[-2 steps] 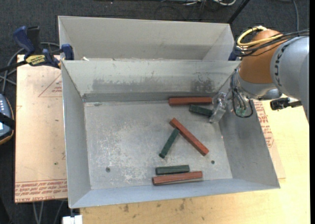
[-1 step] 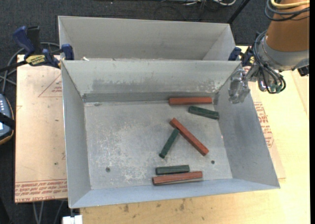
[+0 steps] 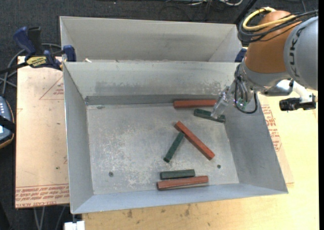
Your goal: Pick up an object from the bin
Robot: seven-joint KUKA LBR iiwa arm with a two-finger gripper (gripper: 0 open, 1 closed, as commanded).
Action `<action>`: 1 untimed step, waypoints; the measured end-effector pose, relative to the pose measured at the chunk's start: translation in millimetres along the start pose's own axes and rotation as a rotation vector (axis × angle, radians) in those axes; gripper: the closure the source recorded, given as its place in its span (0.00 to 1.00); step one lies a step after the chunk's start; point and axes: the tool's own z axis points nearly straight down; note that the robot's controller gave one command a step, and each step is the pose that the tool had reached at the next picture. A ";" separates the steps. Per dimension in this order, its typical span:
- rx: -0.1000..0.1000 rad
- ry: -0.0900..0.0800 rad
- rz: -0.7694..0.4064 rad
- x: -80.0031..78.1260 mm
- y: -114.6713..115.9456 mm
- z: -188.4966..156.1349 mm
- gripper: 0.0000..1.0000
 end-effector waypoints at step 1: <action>0.000 -0.005 -0.333 0.1 3.5 2.7 1.00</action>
Offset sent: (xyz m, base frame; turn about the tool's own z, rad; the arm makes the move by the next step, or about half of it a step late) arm 0.0013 0.0023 -0.0027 -0.3334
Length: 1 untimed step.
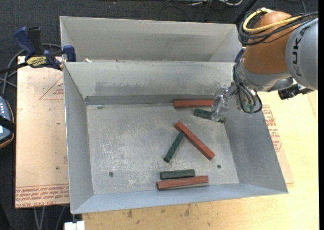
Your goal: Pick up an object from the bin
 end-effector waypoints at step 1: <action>0.000 0.000 0.000 0.0 0.1 0.0 0.00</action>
Offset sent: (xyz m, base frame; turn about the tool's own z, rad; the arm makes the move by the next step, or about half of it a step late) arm 0.0000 0.0000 0.0000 0.0000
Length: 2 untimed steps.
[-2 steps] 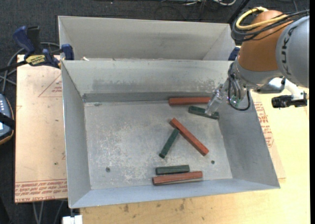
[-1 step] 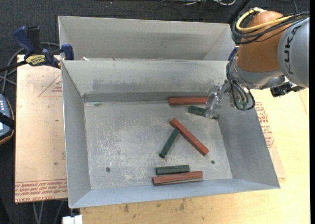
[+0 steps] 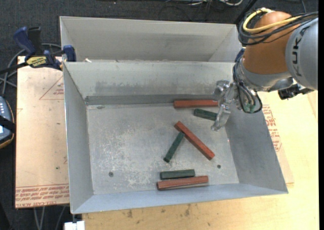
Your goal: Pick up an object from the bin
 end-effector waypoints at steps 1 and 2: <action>0.000 0.003 0.181 -10.2 -1.9 98.9 0.00; 0.000 0.002 -0.044 58.2 -29.6 99.5 0.00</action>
Offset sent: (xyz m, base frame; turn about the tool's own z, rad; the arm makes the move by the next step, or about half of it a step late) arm 0.0101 -0.0050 -0.0960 0.1825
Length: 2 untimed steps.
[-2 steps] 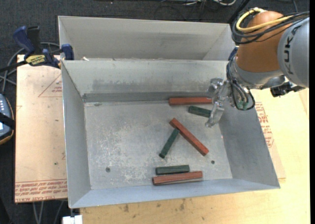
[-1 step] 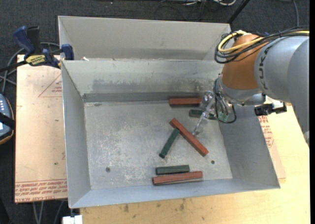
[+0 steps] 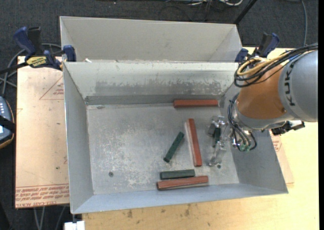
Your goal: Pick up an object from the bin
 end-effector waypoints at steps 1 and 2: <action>-0.007 -0.010 0.020 -6.6 110.9 -87.5 0.00; -0.001 0.004 -0.344 23.9 124.0 -1.2 0.00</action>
Offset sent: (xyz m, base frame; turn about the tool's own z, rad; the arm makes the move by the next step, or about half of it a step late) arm 0.0278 0.0999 0.0837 0.0297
